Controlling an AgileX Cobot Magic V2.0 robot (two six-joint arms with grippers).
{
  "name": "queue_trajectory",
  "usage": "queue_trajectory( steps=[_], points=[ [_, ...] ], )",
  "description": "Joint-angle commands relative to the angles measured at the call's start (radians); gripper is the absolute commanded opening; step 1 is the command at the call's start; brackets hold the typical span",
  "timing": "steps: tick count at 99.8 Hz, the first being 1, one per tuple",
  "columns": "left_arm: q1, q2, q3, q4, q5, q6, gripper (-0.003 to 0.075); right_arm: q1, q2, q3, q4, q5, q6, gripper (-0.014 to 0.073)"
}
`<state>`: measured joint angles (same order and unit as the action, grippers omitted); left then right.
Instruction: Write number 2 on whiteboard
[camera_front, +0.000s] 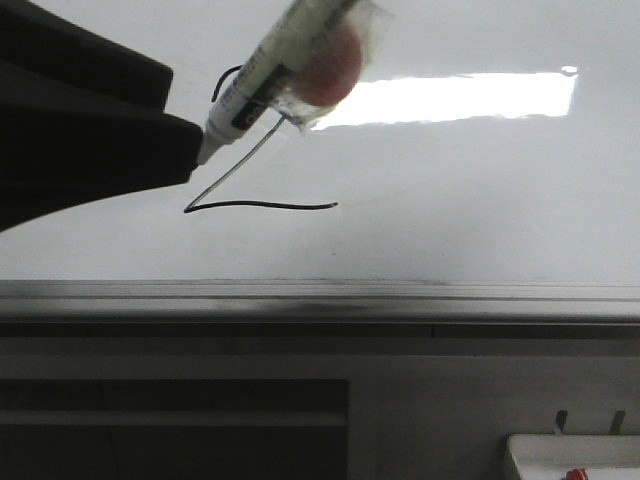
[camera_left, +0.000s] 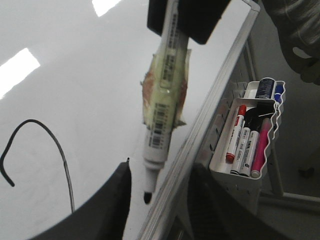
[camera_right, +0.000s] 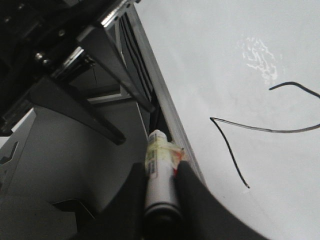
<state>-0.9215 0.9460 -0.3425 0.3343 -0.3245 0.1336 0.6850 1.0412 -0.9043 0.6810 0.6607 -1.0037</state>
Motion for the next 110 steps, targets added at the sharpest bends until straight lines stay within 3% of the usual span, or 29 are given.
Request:
queue_trajectory(
  steps=[1,33,38,55,77,82,86,101,110],
  points=[
    [-0.009,0.023,-0.049,-0.022,-0.093,-0.002,0.0295,0.013,-0.002,-0.037,0.02,-0.028,-0.01,-0.0046],
    [-0.009,0.057,-0.058,-0.018,-0.103,-0.002,0.0283,0.05,0.002,-0.039,0.022,-0.052,-0.01,-0.0046],
    [-0.009,0.057,-0.058,-0.014,-0.097,-0.002,0.0242,0.05,0.002,-0.039,0.022,-0.054,-0.01,-0.0046],
    [-0.009,0.057,-0.058,0.006,-0.082,-0.002,-0.002,0.05,0.002,-0.039,0.026,-0.052,-0.01,-0.0051],
    [-0.009,0.057,-0.058,0.007,-0.077,-0.002,-0.002,0.05,0.002,-0.039,0.055,-0.058,-0.01,-0.0039],
    [-0.009,0.057,-0.058,0.005,-0.075,-0.002,-0.002,0.05,0.002,-0.039,0.055,-0.061,-0.01,0.0017],
    [-0.009,0.057,-0.058,-0.004,-0.074,-0.002,-0.002,0.05,0.002,-0.039,0.055,-0.067,-0.01,0.0108],
    [-0.009,0.057,-0.058,-0.169,-0.068,-0.002,-0.002,0.05,0.002,-0.039,0.055,-0.208,0.01,0.0569],
    [-0.009,0.057,-0.058,-0.353,-0.067,-0.002,-0.002,0.05,0.002,-0.039,0.057,-0.318,0.039,0.0631]
  ],
)
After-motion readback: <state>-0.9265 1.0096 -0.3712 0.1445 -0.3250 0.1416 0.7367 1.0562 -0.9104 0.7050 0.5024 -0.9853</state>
